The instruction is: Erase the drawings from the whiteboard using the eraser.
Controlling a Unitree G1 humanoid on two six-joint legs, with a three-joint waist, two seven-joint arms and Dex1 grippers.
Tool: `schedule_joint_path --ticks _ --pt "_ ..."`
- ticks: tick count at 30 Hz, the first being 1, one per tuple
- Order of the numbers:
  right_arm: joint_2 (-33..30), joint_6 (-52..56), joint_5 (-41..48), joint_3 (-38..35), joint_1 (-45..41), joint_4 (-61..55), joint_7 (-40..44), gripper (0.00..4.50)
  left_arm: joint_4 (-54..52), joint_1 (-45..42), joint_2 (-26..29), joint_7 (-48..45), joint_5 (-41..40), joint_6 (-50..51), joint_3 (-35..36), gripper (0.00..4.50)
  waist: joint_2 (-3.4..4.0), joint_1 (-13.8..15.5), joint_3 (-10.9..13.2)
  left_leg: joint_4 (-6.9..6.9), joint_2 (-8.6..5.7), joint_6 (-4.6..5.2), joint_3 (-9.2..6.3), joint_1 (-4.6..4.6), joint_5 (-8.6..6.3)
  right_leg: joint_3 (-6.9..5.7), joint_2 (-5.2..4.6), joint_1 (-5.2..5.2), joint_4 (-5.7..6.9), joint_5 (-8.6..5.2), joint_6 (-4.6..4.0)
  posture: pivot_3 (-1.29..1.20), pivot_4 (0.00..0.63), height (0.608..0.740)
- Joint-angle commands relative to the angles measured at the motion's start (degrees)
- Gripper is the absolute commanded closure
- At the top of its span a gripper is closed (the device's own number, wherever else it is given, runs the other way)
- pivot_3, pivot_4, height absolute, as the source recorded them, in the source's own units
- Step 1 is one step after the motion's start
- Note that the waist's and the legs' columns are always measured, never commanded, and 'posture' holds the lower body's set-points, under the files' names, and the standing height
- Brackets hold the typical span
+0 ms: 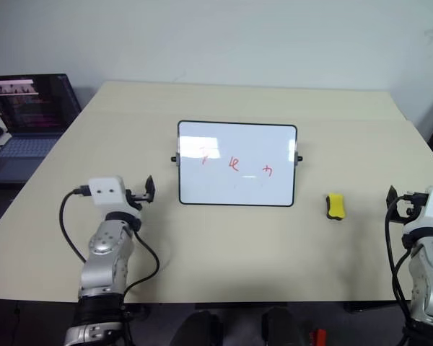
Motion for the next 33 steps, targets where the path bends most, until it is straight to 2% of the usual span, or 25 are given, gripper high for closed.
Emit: schedule_joint_path --ticks 1,5,8,10,13,16,21,24,28,33 --pt "1.09 2.05 3.05 1.12 -2.28 -4.37 0.28 0.02 -6.1 -4.43 4.04 -9.6 -6.15 0.79 0.2 0.0 0.02 0.03 0.01 0.0 -0.02 0.0 0.01 0.0 0.0 0.0 0.01 0.0 0.01 0.0 0.0 0.0 0.15 0.74" --pt "3.13 5.13 5.7 3.39 -2.93 -9.42 -0.03 0.02 -7.87 -9.55 10.68 -23.66 -13.53 4.86 -0.98 0.0 0.03 -0.01 0.01 0.02 -0.06 -0.01 0.04 -0.01 0.0 0.01 0.01 0.0 0.0 0.0 0.0 0.0 0.15 0.74" --pt "1.84 11.79 10.52 3.29 0.03 -18.71 0.89 0.02 -7.79 -17.57 14.06 -36.52 -20.36 12.45 -5.77 0.0 0.05 0.39 0.05 0.0 -0.07 -0.01 -0.06 -0.1 0.0 -0.08 0.02 -0.02 -0.03 -0.01 0.0 0.0 0.15 0.74" --pt "2.72 16.14 11.89 4.56 1.25 -24.01 -1.59 0.02 -6.27 -20.32 15.98 -42.78 -22.14 14.36 -7.42 0.0 0.06 0.39 0.04 0.0 -0.09 -0.01 -0.11 -0.14 0.0 -0.13 0.02 -0.03 -0.06 -0.03 0.01 0.0 0.15 0.74" --pt "4.5 25.32 13.73 4.69 2.12 -29.24 -7.35 0.02 -8.91 -25.74 17.94 -53.75 -26.65 21.6 -13.73 0.0 0.05 -0.03 0.05 0.01 -0.08 -0.01 -0.04 -0.11 0.0 -0.03 0.03 -0.03 -0.07 -0.04 0.03 0.0 0.15 0.74" --pt "6.66 31.28 14.38 6.65 0.61 -31.73 -11.15 0.02 -8.81 -27.56 19.45 -61.9 -25.97 21.16 -17.76 0.0 0.1 -0.73 0.07 0.01 -0.05 -0.01 -0.01 -0.07 0.0 0.02 0.08 -0.04 -0.03 -0.05 0.02 0.0 0.15 0.74" --pt "10.95 39.79 15.64 8.55 -3.36 -31.42 -15.65 0.02 -4.49 -29.58 17.87 -68.51 -22.71 17.09 -22.29 0.0 0.12 -1.53 0.08 -0.01 -0.03 0.0 -0.04 -0.02 0.0 0.03 0.27 -0.05 0.01 -0.09 -0.02 0.0 0.15 0.74" --pt "11.07 40.73 14.05 9.66 -4.35 -29.19 -15.4 0.02 -0.82 -29.9 16.96 -70.96 -20.24 13.37 -23.46 0.0 0.13 -1.46 0.09 0.0 -0.05 0.01 -0.05 -0.04 0.0 0.02 0.34 -0.09 0.01 -0.11 0.01 0.0 0.15 0.74" --pt "8.41 40.07 9.8 11.26 -8.62 -22.6 -15.2 0.02 5.67 -32.09 15.47 -74.8 -15.35 6.28 -26.01 0.0 0.14 -1.36 0.09 0.0 -0.06 0.02 -0.01 -0.1 -0.01 0.05 0.31 -0.11 -0.04 -0.12 -0.01 0.0 0.15 0.74" --pt "6.61 36.63 6.34 12.49 -10.77 -15.31 -13.21 0.02 7.84 -32.77 13.31 -75.46 -13.22 3.73 -26.49 0.0 0.13 -1.33 0.1 -0.01 -0.07 0.07 -0.04 -0.17 -0.04 0.01 0.29 -0.13 -0.09 -0.13 -0.06 0.0 0.15 0.74"
